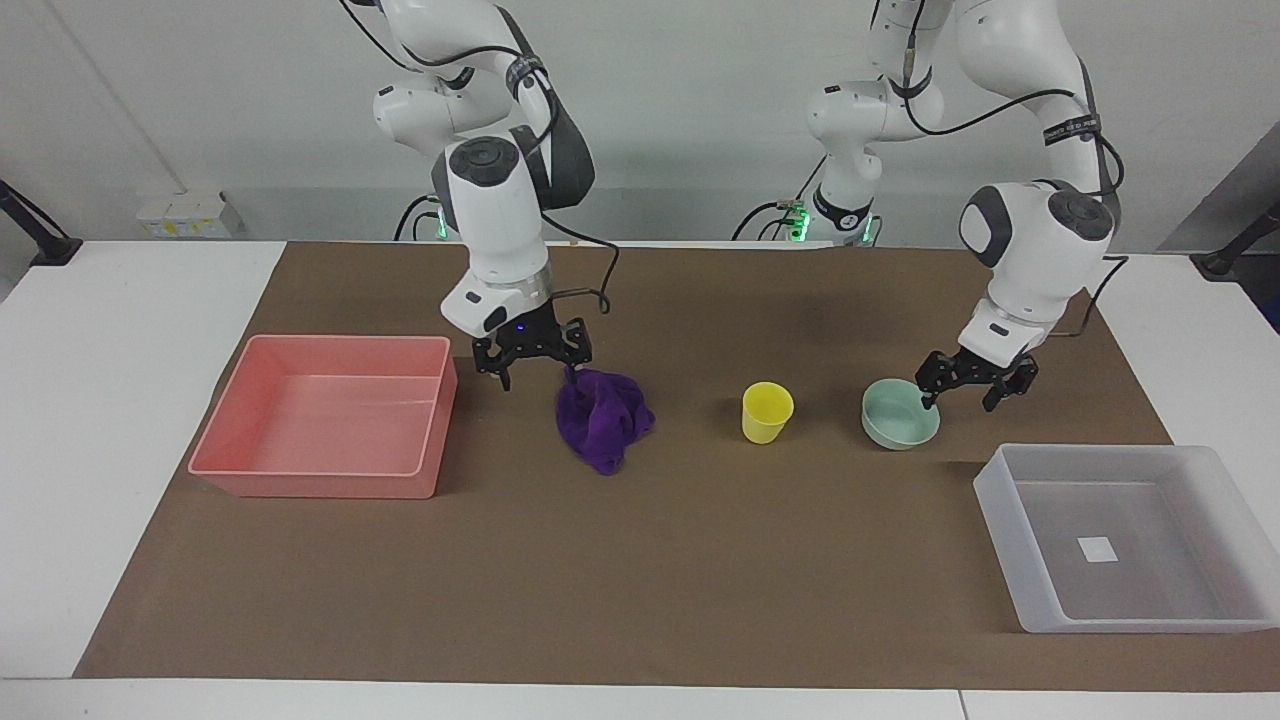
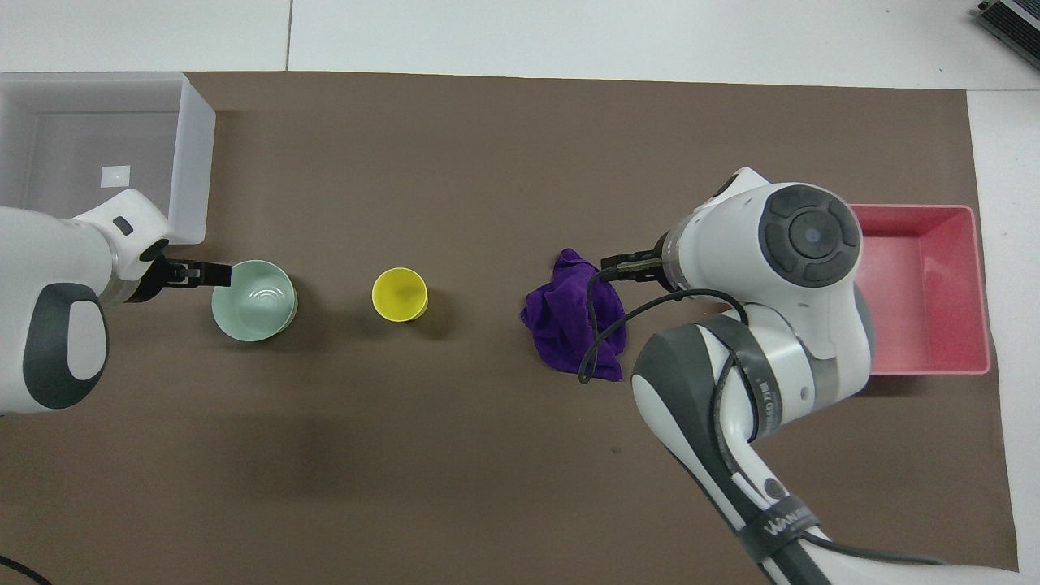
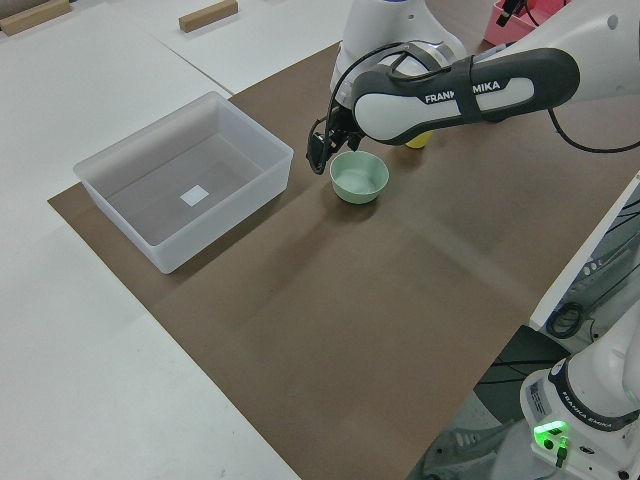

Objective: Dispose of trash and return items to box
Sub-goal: 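Grasp the green bowl with the left gripper while the right gripper grasps the cloth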

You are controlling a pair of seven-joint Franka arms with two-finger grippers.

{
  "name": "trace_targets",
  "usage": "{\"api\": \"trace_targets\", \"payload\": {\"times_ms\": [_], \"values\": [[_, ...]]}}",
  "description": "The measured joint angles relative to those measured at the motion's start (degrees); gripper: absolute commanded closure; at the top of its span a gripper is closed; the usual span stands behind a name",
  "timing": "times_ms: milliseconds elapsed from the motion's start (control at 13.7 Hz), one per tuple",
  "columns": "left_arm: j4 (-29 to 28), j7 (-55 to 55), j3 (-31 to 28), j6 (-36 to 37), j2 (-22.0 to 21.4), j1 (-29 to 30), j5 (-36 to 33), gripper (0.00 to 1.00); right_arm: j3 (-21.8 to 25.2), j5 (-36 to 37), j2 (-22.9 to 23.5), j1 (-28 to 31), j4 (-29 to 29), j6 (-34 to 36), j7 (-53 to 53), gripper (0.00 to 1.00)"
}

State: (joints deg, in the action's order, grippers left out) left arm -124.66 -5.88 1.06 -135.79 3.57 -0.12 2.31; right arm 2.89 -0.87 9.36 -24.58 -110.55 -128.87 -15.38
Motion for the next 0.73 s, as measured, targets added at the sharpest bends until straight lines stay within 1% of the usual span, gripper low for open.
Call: {"api": "trace_targets", "payload": {"times_ms": [146, 220, 293, 366, 439, 732], "values": [[-1.59, -0.01, 0.0, -1.27, 0.45, 0.0, 0.0, 0.0, -0.04, -0.03, 2.48, -2.24, -0.85, -3.81, -0.56, 0.0], [-1.99, -0.01, 0.0, -2.5, 1.19, 0.0, 0.0, 0.03, -0.03, -0.03, 3.43, -2.78, -0.89, -5.0, -0.97, 0.0], [-2.13, -0.01, 0.0, -3.6, 2.18, 0.0, 0.0, 0.14, -0.04, -0.03, 4.08, -2.99, -0.89, -5.76, -1.11, 0.0], [-2.15, -0.01, 0.0, -4.34, 3.12, 0.0, 0.0, 0.42, -0.04, -0.07, 4.72, -3.26, -0.93, -6.94, -1.33, 0.0], [-2.15, -0.01, 0.0, -4.66, 3.73, 0.0, 0.0, 0.99, -0.04, -0.09, 5.41, -3.77, -1.03, -8.15, -1.76, 0.0], [-2.14, -0.01, 0.03, -4.78, 4.03, 0.0, 0.03, 1.0, -0.05, -0.1, 9.44, -5.76, -2.17, -14.41, -2.7, 0.0]]}}
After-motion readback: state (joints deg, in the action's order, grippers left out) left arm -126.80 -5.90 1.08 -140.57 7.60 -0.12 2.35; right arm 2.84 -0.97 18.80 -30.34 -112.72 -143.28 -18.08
